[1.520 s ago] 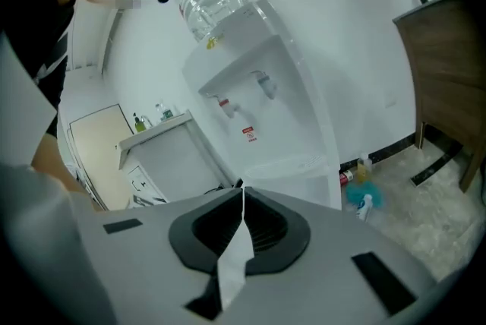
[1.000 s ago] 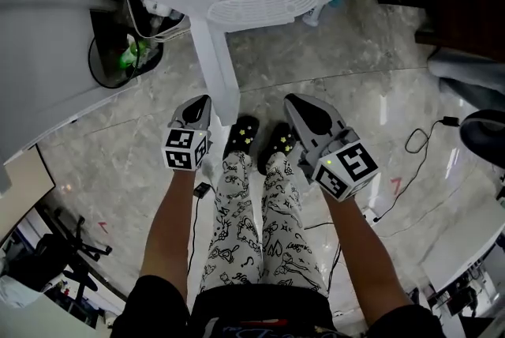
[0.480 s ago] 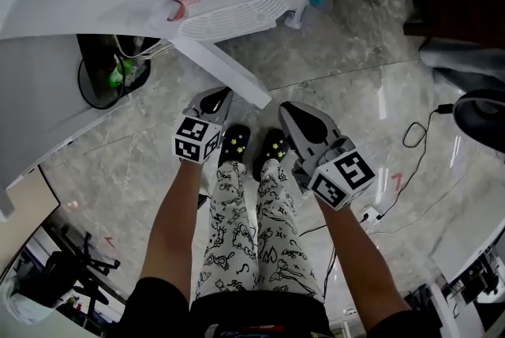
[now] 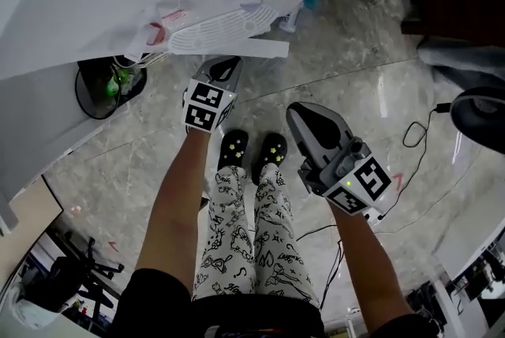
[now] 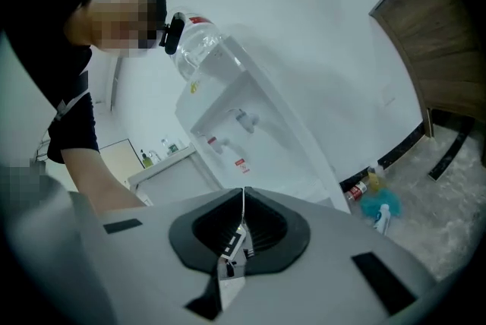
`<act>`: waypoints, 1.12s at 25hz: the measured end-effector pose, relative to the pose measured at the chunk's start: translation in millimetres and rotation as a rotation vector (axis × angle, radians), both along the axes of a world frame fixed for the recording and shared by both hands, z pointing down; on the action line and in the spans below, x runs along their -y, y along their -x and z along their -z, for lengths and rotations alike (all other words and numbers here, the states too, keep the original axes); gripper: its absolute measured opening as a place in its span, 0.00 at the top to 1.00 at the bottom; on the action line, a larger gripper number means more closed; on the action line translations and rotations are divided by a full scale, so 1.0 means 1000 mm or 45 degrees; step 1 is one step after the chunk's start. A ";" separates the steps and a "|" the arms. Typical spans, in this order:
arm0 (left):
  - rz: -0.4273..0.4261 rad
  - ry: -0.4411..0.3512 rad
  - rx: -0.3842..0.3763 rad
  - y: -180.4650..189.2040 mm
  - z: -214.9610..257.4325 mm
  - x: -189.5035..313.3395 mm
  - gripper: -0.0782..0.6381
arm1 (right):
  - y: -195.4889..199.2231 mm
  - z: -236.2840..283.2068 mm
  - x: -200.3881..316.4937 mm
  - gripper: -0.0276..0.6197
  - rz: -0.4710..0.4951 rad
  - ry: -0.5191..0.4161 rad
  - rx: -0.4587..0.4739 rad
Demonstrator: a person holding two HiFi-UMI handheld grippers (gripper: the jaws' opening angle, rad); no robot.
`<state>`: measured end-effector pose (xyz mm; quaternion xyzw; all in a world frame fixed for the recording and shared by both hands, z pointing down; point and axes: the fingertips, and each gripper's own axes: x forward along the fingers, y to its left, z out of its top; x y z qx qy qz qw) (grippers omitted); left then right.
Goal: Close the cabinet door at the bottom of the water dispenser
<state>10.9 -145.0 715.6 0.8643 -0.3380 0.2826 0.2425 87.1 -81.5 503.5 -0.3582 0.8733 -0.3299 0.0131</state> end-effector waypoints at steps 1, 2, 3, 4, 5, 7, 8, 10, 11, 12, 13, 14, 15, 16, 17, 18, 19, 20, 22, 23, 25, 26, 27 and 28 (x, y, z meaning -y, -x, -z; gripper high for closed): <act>-0.007 -0.007 0.012 0.002 -0.001 0.006 0.89 | 0.002 0.004 0.004 0.93 -0.007 -0.010 0.015; -0.009 -0.011 0.020 0.005 -0.002 0.012 0.89 | 0.004 0.008 0.008 0.93 -0.016 -0.018 0.033; -0.001 -0.014 0.022 0.008 -0.002 0.017 0.89 | 0.006 0.012 0.011 0.93 -0.024 -0.027 0.050; 0.020 -0.017 0.019 0.012 -0.002 0.021 0.89 | 0.007 0.016 0.012 0.93 -0.030 -0.037 0.065; 0.055 -0.017 0.011 0.016 -0.002 0.026 0.89 | 0.008 0.020 0.013 0.93 -0.036 -0.047 0.083; 0.151 -0.013 -0.019 0.026 -0.002 0.034 0.89 | 0.009 0.027 0.013 0.93 -0.051 -0.059 0.124; 0.198 -0.012 -0.037 0.031 -0.002 0.037 0.89 | 0.008 0.029 0.014 0.93 -0.057 -0.063 0.133; 0.260 -0.015 -0.064 0.037 -0.001 0.043 0.89 | 0.008 0.029 0.015 0.93 -0.061 -0.068 0.119; 0.273 -0.016 -0.072 0.038 -0.001 0.044 0.89 | 0.007 0.030 0.015 0.93 -0.064 -0.068 0.108; 0.281 -0.014 -0.079 0.038 0.000 0.044 0.89 | 0.007 0.030 0.015 0.93 -0.070 -0.068 0.101; 0.288 -0.012 -0.090 0.038 0.002 0.043 0.89 | 0.006 0.032 0.016 0.93 -0.076 -0.071 0.096; 0.298 -0.011 -0.108 0.037 0.006 0.042 0.89 | 0.005 0.034 0.017 0.93 -0.084 -0.076 0.089; 0.305 -0.012 -0.130 0.036 0.010 0.040 0.89 | 0.003 0.036 0.017 0.93 -0.092 -0.082 0.081; 0.306 -0.013 -0.152 0.033 0.015 0.036 0.89 | 0.002 0.038 0.017 0.93 -0.102 -0.087 0.074; 0.302 -0.013 -0.169 0.030 0.020 0.031 0.89 | 0.001 0.041 0.017 0.93 -0.114 -0.091 0.069; 0.292 -0.013 -0.182 0.027 0.026 0.025 0.89 | -0.001 0.044 0.016 0.93 -0.124 -0.095 0.064; 0.278 -0.011 -0.193 0.025 0.033 0.017 0.89 | -0.001 0.048 0.014 0.93 -0.128 -0.100 0.057; 0.257 -0.012 -0.203 0.022 0.042 0.008 0.89 | 0.000 0.052 0.011 0.93 -0.118 -0.107 0.049; 0.202 -0.027 -0.219 0.019 0.067 -0.011 0.89 | 0.010 0.062 0.000 0.93 -0.052 -0.129 0.026; 0.171 -0.038 -0.223 0.018 0.082 -0.021 0.89 | 0.016 0.067 -0.007 0.93 -0.011 -0.139 0.013; 0.127 -0.057 -0.238 0.018 0.114 -0.041 0.89 | 0.025 0.080 -0.020 0.93 0.040 -0.150 0.005; 0.119 -0.064 -0.257 0.017 0.131 -0.052 0.89 | 0.027 0.088 -0.024 0.93 0.046 -0.156 0.013; 0.117 -0.069 -0.283 0.017 0.149 -0.063 0.89 | 0.027 0.098 -0.028 0.93 0.042 -0.165 0.020; 0.116 -0.077 -0.308 0.018 0.167 -0.074 0.89 | 0.026 0.106 -0.031 0.93 0.031 -0.172 0.013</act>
